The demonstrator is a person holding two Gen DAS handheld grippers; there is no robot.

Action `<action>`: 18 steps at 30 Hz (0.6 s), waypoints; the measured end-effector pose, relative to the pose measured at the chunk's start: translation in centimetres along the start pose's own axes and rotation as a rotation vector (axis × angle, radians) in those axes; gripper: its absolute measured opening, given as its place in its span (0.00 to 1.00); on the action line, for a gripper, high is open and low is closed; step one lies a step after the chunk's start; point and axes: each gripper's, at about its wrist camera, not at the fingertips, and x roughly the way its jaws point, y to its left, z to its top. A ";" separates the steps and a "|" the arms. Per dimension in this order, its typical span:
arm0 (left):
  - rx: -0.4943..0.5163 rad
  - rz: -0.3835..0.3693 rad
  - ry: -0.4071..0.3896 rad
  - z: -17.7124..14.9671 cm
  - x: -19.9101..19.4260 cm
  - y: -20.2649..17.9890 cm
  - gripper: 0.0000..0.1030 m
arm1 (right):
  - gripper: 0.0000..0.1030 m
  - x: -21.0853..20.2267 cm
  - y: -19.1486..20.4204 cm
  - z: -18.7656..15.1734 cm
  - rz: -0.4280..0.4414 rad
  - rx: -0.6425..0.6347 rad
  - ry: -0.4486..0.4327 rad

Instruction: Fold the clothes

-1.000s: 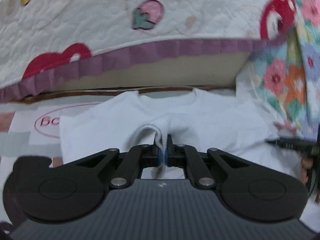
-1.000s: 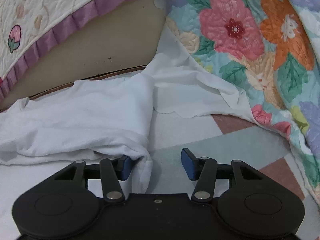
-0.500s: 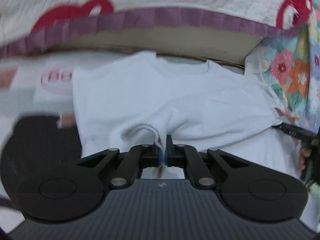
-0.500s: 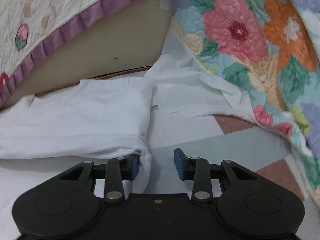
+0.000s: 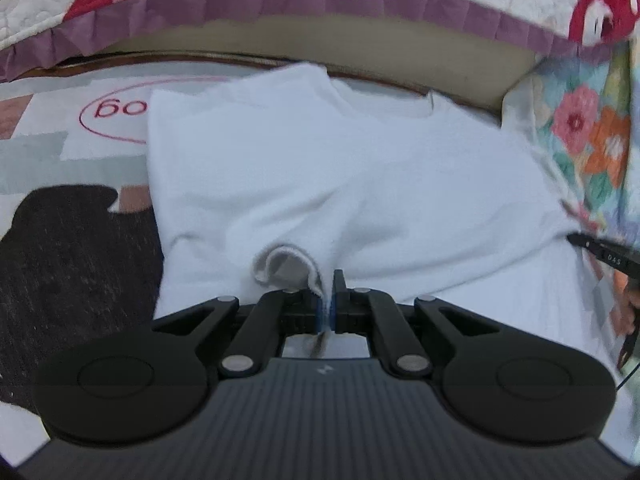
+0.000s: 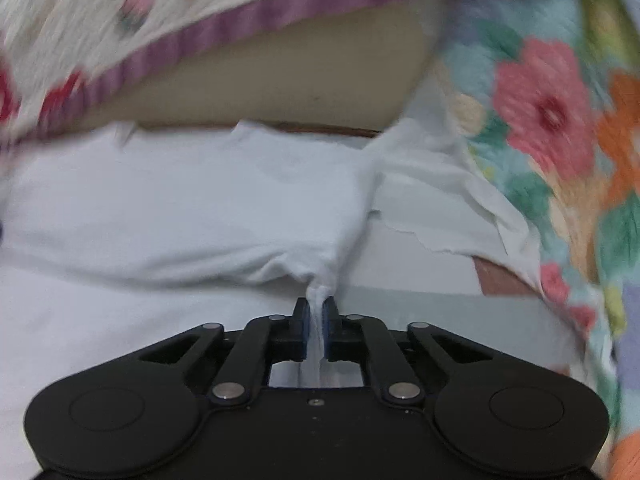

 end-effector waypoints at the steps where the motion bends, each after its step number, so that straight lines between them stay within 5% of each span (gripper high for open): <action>1: -0.010 -0.014 -0.006 0.1 -0.2 0.1 0.03 | 0.05 -0.2 -1.2 -0.2 0.013 0.099 -0.013; 5: 0.029 -0.007 0.048 -0.2 0.7 -0.5 0.03 | 0.05 0.5 -4.6 -1.7 0.048 0.348 0.001; 8: 0.039 -0.010 0.068 -0.3 0.6 -0.6 0.03 | 0.05 0.5 -4.4 -1.8 0.049 0.361 -0.007; 13: -0.114 -0.070 0.065 -0.2 0.0 1.4 0.03 | 0.05 0.3 -4.4 -2.1 0.047 0.386 -0.023; 18: -0.171 -0.017 0.067 -0.9 -0.5 2.1 0.04 | 0.06 0.3 -5.1 -2.4 0.044 0.439 -0.004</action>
